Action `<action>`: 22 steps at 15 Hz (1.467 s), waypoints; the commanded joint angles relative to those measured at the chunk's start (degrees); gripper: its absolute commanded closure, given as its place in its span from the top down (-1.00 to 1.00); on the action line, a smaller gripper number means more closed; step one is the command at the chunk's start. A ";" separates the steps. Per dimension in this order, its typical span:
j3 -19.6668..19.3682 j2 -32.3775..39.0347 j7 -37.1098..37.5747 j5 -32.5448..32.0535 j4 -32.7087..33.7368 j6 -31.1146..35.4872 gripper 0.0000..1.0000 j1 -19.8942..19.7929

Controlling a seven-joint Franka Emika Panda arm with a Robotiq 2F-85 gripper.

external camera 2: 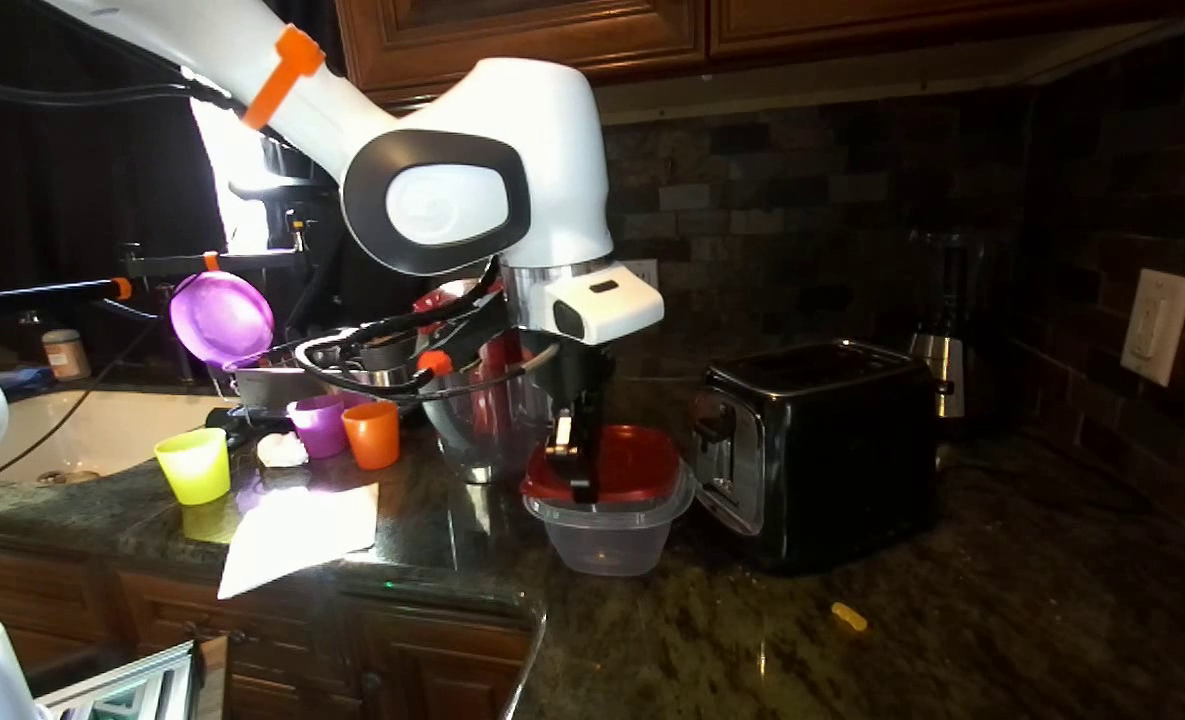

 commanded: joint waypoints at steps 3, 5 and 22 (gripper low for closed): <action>0.69 -0.64 2.39 -2.24 -1.60 0.47 -0.96 -1.01; 0.69 -0.51 2.47 -2.43 -1.77 0.48 -0.96 -1.02; 0.85 -1.84 3.15 -2.98 -2.64 -0.28 0.70 -0.84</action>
